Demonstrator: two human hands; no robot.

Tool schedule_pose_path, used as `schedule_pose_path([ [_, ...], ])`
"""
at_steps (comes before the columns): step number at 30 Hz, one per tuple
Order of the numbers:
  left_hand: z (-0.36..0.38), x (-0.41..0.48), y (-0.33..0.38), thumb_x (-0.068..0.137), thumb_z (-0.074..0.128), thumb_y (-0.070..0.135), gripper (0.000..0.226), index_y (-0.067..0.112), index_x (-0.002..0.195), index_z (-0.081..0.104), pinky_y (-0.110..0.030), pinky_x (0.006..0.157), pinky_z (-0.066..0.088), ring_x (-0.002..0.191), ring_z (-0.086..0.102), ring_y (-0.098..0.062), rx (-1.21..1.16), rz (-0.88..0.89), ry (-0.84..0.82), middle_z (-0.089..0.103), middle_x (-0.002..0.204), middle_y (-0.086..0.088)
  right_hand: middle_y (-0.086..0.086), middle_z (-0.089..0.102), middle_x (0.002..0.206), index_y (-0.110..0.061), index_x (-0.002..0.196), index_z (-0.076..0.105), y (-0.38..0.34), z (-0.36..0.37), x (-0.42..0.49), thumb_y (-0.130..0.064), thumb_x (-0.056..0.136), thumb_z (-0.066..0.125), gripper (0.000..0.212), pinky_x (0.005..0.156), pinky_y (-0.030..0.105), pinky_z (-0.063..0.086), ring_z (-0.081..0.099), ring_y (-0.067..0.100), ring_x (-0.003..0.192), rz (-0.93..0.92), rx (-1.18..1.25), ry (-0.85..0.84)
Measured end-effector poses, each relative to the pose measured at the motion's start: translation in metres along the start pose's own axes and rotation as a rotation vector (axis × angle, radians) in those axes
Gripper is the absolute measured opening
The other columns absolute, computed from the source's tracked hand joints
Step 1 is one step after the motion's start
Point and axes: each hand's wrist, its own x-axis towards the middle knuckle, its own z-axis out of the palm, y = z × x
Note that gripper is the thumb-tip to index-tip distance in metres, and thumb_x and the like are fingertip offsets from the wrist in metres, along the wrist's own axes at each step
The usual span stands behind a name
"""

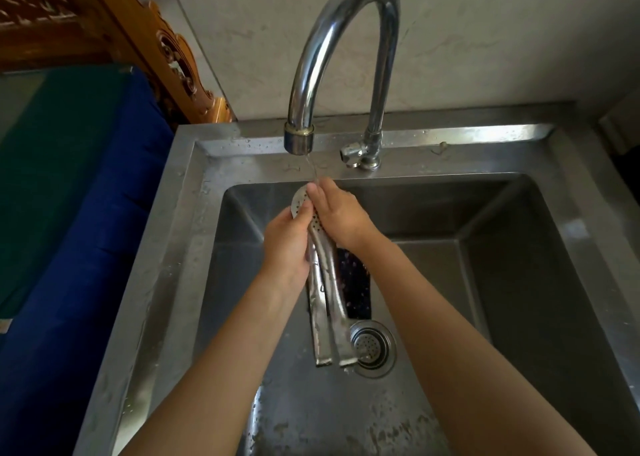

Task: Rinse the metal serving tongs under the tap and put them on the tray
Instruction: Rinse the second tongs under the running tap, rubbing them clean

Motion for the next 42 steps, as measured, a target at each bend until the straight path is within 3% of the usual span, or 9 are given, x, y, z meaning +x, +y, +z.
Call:
schedule_pose_path([
  [6,0.023,0.008,0.007,0.084,0.067,0.027,0.017,0.01,0.081,0.068,-0.027,0.059,0.058,0.064,0.071,-0.015,-0.07,-0.114,0.171,0.073,0.073,-0.005,0.011,0.056,0.128,-0.019,0.144,0.022,0.013,-0.007,-0.038,-0.021,0.099,0.037,0.047,0.1,0.039,0.045,0.056,0.022,0.115,-0.017,0.31,-0.082],
  [9,0.035,0.012,0.015,0.083,0.069,0.024,0.015,0.009,0.08,0.066,-0.038,0.077,0.057,0.076,0.07,-0.023,-0.115,-0.148,0.207,0.072,0.081,-0.01,0.004,0.047,0.139,-0.016,0.146,0.02,0.02,-0.003,-0.064,-0.014,0.097,0.043,0.054,0.104,0.021,0.039,0.048,0.005,0.122,-0.038,0.388,-0.091],
  [12,0.04,0.016,0.02,0.08,0.071,0.021,0.012,0.011,0.082,0.065,-0.039,0.082,0.056,0.087,0.069,-0.024,-0.047,-0.103,0.222,0.072,0.093,-0.01,-0.003,0.061,0.111,-0.022,0.13,0.041,0.023,0.004,-0.088,-0.014,0.094,0.049,0.037,0.084,0.011,0.045,0.055,-0.008,0.093,-0.013,0.36,-0.012],
  [17,0.047,0.015,0.025,0.083,0.068,0.02,0.01,0.012,0.087,0.064,-0.038,0.08,0.056,0.089,0.068,-0.022,-0.049,-0.063,0.171,0.071,0.096,-0.008,-0.001,0.049,0.122,-0.015,0.114,0.058,0.031,0.014,-0.107,-0.024,0.086,0.062,0.029,0.1,0.024,0.036,0.041,0.012,0.113,0.01,0.051,0.339],
  [21,0.045,0.021,0.043,0.087,0.062,0.022,0.016,0.01,0.097,0.062,-0.042,0.092,0.052,0.098,0.065,-0.024,-0.169,-0.019,0.175,0.067,0.108,-0.011,0.002,0.06,0.095,-0.019,0.089,0.062,0.032,0.003,-0.11,-0.028,0.092,0.054,0.012,0.068,0.024,0.05,0.059,0.01,0.077,0.188,0.387,0.075],
  [24,0.047,0.009,0.043,0.093,0.05,0.023,0.026,0.003,0.107,0.058,-0.033,0.079,0.058,0.086,0.069,-0.021,-0.255,0.039,-0.027,0.067,0.104,-0.016,-0.003,0.06,0.064,-0.021,0.071,0.053,0.024,0.007,-0.101,-0.029,0.093,0.052,0.023,0.04,0.021,0.04,0.049,0.01,0.04,0.224,0.587,-0.024],
  [31,0.043,-0.013,0.025,0.098,0.041,0.02,0.022,0.01,0.09,0.058,-0.016,0.039,0.035,0.038,0.04,-0.003,-0.003,0.077,-0.22,0.056,0.058,0.003,0.012,0.055,0.063,-0.012,0.072,0.049,0.015,-0.002,-0.08,-0.028,0.095,0.05,0.028,0.037,0.014,0.035,0.044,0.002,0.034,0.079,0.608,0.007],
  [37,0.046,-0.002,0.04,0.094,0.039,0.047,0.044,0.017,0.063,0.043,-0.016,0.029,0.019,0.028,0.023,-0.003,-0.188,-0.054,-0.172,0.031,0.037,0.009,0.002,0.06,0.074,-0.009,0.087,0.053,0.018,0.0,-0.092,-0.02,0.098,0.044,0.018,0.053,0.023,0.044,0.054,0.011,0.056,0.003,0.712,0.0],
  [42,0.058,-0.016,0.024,0.096,0.035,0.045,0.042,0.015,0.072,0.05,-0.017,0.036,0.028,0.035,0.03,-0.005,-0.159,0.065,-0.183,0.038,0.043,0.008,0.007,0.062,0.059,-0.007,0.071,0.058,0.02,0.004,-0.093,-0.031,0.096,0.046,0.037,0.037,0.018,0.036,0.047,0.01,0.038,0.126,0.779,0.272],
])
